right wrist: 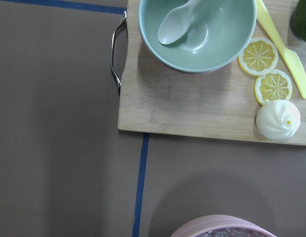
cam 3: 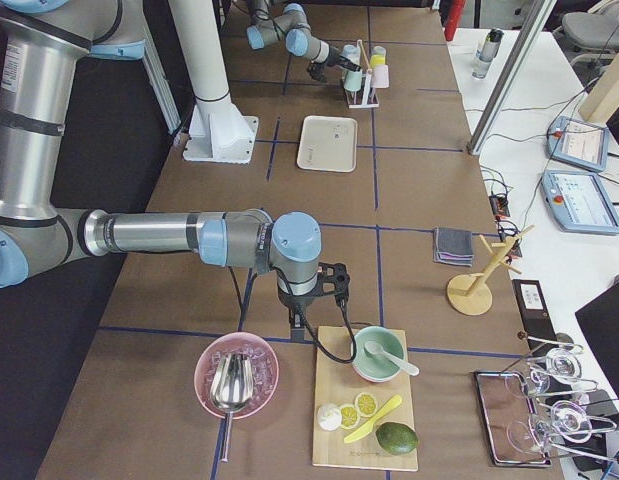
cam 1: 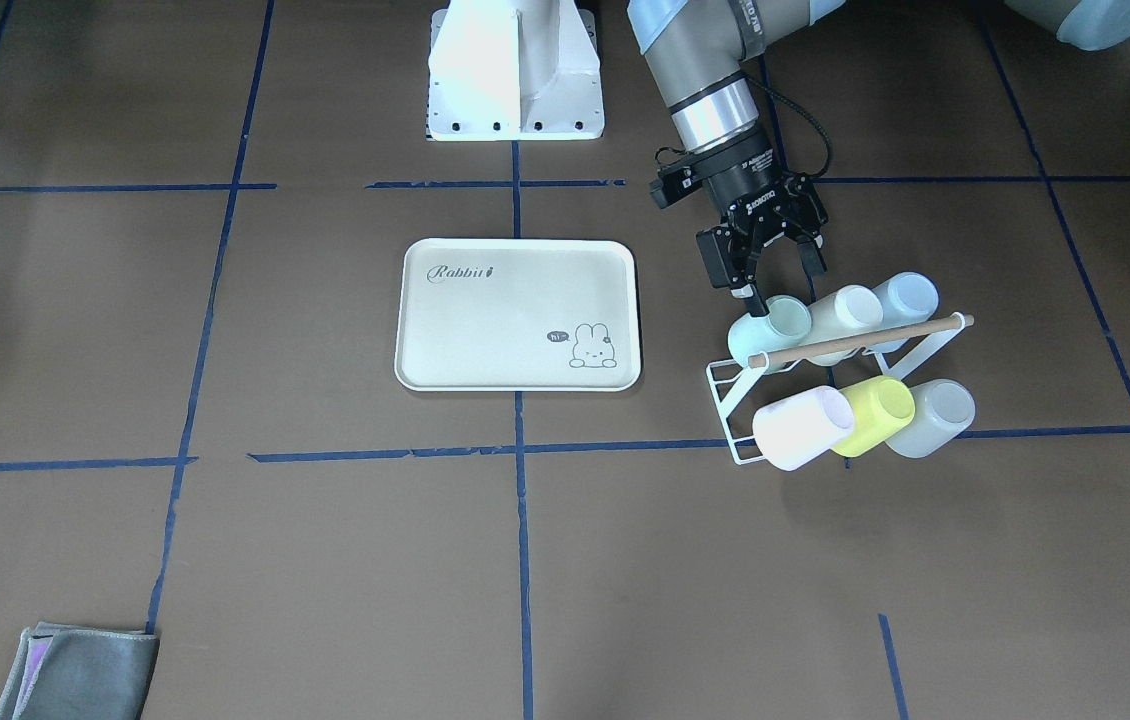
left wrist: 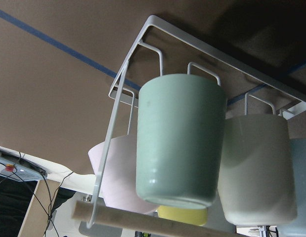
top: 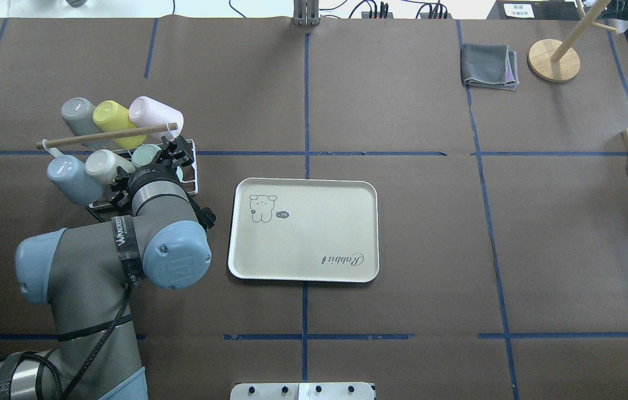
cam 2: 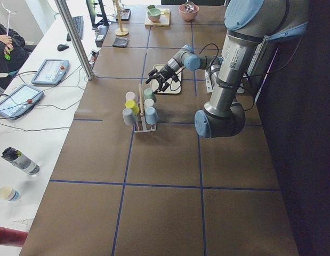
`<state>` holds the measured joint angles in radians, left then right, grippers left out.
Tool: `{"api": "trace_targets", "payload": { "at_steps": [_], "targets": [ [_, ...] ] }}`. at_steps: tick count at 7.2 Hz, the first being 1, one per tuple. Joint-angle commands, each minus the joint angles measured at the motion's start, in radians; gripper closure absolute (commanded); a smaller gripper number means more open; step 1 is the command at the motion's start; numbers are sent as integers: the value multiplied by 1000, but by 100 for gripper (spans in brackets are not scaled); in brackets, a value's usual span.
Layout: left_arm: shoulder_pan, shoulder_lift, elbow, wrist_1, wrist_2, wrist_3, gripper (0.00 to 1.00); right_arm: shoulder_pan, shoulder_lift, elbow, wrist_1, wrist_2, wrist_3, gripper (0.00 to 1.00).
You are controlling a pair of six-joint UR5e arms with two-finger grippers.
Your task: Pick up and place green cup on tray
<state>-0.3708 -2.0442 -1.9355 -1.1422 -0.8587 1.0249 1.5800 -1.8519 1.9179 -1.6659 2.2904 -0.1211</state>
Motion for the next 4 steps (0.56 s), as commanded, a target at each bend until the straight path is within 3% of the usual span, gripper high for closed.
{"api": "trace_targets", "payload": {
  "at_steps": [1, 4],
  "targets": [
    [3, -2, 30, -2, 4, -13, 0, 0, -1, 0, 0, 0, 0, 0],
    [4, -4, 64, -5, 4, -51, 0, 0, 0, 1, 0, 0, 0, 0]
  ]
}}
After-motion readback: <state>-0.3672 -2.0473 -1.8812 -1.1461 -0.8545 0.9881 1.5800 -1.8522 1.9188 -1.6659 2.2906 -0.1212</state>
